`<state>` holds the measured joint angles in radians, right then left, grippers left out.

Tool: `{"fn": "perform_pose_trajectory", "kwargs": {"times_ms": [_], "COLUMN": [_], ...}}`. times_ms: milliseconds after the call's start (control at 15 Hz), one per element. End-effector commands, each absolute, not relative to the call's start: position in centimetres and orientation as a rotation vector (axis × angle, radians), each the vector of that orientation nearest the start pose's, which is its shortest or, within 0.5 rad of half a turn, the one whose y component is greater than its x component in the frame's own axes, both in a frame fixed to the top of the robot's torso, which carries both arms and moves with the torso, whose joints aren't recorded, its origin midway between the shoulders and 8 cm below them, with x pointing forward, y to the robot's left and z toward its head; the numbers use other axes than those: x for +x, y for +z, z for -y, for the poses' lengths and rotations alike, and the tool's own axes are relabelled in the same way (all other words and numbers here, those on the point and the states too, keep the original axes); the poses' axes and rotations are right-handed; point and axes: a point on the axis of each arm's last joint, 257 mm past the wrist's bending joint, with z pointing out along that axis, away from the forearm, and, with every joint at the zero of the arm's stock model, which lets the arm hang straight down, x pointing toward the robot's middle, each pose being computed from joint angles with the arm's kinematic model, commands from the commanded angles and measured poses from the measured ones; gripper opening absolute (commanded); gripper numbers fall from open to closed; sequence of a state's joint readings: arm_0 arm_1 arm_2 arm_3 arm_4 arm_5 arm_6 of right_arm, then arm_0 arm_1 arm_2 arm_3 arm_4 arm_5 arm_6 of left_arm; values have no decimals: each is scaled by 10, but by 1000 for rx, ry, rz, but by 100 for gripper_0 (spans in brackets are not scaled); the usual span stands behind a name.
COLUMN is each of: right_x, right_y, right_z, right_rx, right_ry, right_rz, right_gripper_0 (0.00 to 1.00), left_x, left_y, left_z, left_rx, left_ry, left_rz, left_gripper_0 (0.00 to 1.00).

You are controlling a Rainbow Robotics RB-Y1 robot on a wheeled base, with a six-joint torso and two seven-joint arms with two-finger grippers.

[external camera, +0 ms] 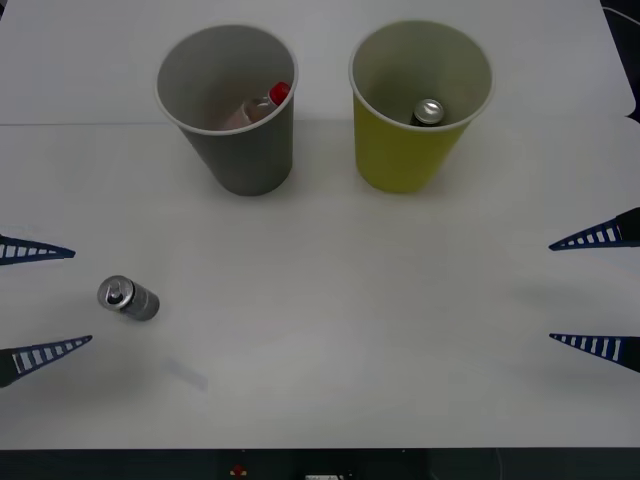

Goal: Put the can into the green bin and the plastic bottle into the gray bin

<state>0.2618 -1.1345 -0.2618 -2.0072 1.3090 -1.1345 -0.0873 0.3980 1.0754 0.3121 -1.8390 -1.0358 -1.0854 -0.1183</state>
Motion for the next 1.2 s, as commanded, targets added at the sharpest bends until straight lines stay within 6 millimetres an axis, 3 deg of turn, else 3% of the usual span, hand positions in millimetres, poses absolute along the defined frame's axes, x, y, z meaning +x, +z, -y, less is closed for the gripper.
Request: {"fn": "perform_pose_trajectory", "kwargs": {"times_ms": [67,800,1200], "right_x": [341,341,341], "right_y": [-167,-167,-167], "right_z": [286,286,286], "right_rx": [-1634,-1634,-1634], "right_ry": [209,209,209], "right_rz": [-1596,-1596,-1596], "right_gripper_0": [100,100,100], "left_x": [331,326,332], "left_y": [-172,-207,-235], "left_z": [-328,-356,-354], "left_rx": [1239,766,559], "left_ry": [-314,-236,-253], "left_rz": [-1619,-1730,-1786], "left_gripper_0": [100,100,100]}}
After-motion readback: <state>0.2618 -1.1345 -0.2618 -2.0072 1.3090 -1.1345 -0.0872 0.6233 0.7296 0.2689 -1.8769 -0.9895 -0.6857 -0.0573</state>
